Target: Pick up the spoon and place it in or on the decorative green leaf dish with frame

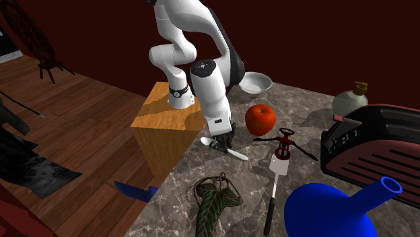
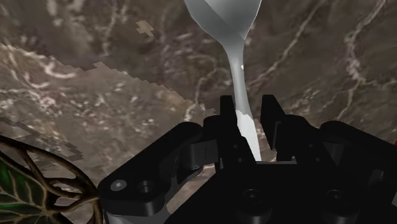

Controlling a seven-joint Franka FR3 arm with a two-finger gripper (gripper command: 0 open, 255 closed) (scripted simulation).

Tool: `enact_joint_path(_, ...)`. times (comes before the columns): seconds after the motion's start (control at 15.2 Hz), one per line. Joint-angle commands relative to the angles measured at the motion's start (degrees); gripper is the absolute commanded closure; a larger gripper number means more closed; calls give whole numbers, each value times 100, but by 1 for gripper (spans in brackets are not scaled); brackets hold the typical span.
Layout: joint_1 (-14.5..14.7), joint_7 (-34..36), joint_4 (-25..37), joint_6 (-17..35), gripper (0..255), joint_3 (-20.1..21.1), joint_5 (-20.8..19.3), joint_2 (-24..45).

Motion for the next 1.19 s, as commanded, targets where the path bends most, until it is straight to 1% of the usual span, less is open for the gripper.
enact_joint_path(0.0, 0, 0, 0, 0, 255, 0, 0, 0)
enact_joint_path(0.4, 0, 0, -1, 2, 255, 0, 0, 0)
enact_joint_path(1.12, -25, 217, 308, -789, 255, -34, -135, -496)
